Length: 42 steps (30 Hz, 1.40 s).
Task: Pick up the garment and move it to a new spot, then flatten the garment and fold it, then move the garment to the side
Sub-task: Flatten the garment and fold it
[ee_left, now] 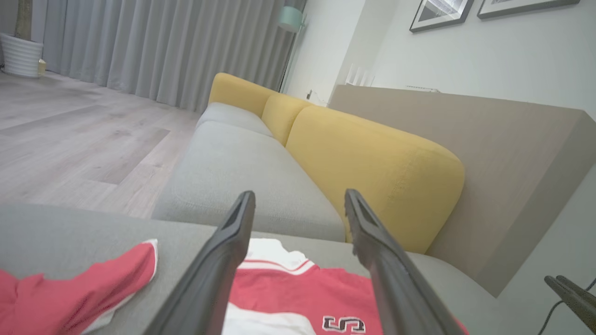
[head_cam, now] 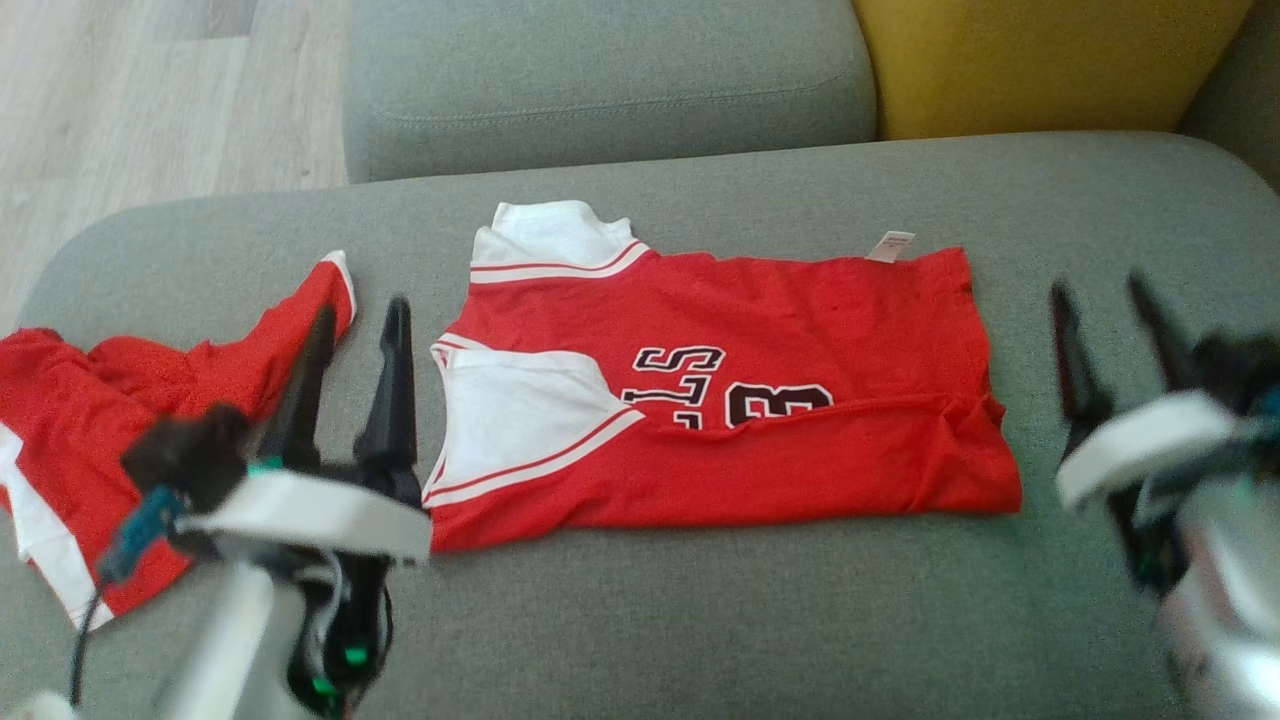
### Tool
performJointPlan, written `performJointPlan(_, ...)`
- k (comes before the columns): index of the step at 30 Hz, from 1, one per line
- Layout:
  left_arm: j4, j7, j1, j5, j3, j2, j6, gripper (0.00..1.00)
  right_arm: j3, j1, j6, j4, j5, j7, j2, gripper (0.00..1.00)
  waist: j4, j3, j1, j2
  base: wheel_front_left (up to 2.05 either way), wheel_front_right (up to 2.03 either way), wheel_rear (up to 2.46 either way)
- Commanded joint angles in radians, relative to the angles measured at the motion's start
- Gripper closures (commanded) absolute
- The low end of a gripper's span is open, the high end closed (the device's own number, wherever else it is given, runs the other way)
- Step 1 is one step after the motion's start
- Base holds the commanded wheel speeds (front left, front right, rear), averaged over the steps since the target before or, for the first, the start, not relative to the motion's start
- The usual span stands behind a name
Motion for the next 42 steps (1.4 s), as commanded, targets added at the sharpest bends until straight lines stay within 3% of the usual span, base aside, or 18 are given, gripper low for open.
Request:
performJointPlan(1,-0.036,-0.012,-0.016,0.035,0.067,-0.007,-0.010,0.00,-0.023,0.044,-0.001,-0.055,-0.045,-0.013,0.025,0.00,-0.002,-0.004,0.0001,0.0000,0.00,0.00,0.00)
performJointPlan(6,-0.020,-0.012,0.091,0.130,0.154,-0.128,-0.051,0.00,-0.170,0.220,-0.001,-0.181,-0.186,0.006,0.157,0.00,-0.007,-0.009,0.0001,0.0000,0.00,0.00,0.00)
performJointPlan(9,0.009,-0.012,0.139,0.187,0.185,-0.166,-0.079,0.00,-0.224,0.293,-0.001,-0.256,-0.250,0.038,0.224,0.00,-0.019,-0.006,0.0001,0.0000,0.00,0.00,0.00)
performJointPlan(15,0.061,-0.012,0.154,0.240,0.221,-0.193,-0.138,0.00,-0.274,0.361,-0.001,-0.394,-0.306,0.106,0.276,0.00,-0.032,0.003,0.0001,0.0000,0.00,0.00,0.00)
performJointPlan(19,0.131,-0.012,0.140,0.256,0.202,-0.194,-0.151,0.00,-0.279,0.373,-0.001,-0.432,-0.315,0.127,0.283,0.00,-0.036,0.007,0.0001,0.0000,0.00,0.00,0.00)
performJointPlan(24,0.305,0.001,0.095,0.280,0.168,-0.194,-0.132,0.00,-0.285,0.389,-0.001,-0.467,-0.322,0.149,0.290,0.00,-0.045,0.019,0.0001,0.0000,0.00,0.00,0.00)
performJointPlan(32,0.514,0.053,-0.014,0.331,0.171,-0.168,-0.042,0.00,-0.283,0.381,-0.001,-0.500,-0.322,0.161,0.295,0.00,-0.069,0.061,0.0001,0.0000,0.00,0.00,0.00)
performJointPlan(42,0.658,0.099,-0.074,0.353,0.149,-0.154,-0.012,0.00,-0.285,0.351,-0.001,-0.518,-0.354,0.166,0.296,0.00,-0.088,0.092,0.0001,0.0000,0.00,0.00,0.00)
